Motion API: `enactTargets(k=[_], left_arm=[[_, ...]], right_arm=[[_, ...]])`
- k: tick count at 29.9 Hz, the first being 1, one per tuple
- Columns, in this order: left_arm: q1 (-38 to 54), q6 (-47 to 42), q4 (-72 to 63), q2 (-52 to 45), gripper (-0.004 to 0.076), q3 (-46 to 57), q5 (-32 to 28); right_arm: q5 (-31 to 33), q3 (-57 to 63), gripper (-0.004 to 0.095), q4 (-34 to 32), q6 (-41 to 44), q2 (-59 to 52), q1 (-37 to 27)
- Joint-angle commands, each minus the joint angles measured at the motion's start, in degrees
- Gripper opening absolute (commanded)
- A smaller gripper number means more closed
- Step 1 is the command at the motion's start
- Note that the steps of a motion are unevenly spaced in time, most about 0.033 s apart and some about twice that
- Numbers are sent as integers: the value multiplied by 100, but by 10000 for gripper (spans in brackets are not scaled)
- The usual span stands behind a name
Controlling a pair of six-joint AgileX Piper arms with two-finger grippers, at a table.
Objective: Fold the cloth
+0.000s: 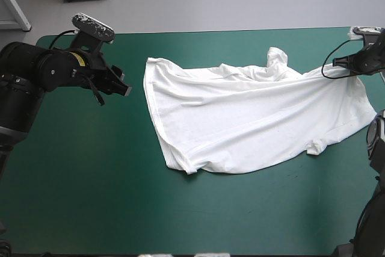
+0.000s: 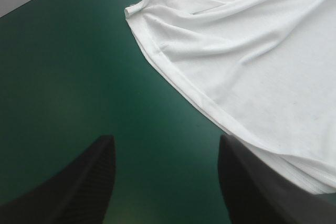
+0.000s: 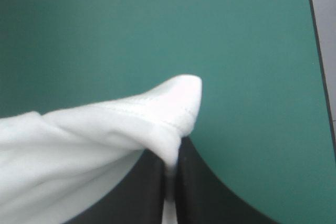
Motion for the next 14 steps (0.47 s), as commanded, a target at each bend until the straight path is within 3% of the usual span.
enactTargets(k=[1,4,7,14], left_arm=[[-45,-59,21,-182,423,-127,-309],[-45,-70,11,-182,423,-127,-397],[-45,-83,11,-182,423,-127,-425],[-45,-96,56,-182,423,-127,-460]], right_arm=[[-262,-231,-17,195,-302,-305,-130],[-213,-231,-10,487,-575,-331,-190],[10,-231,86,903,-889,-429,-264],[481,-231,643,1362,-1101,-1023,-322]])
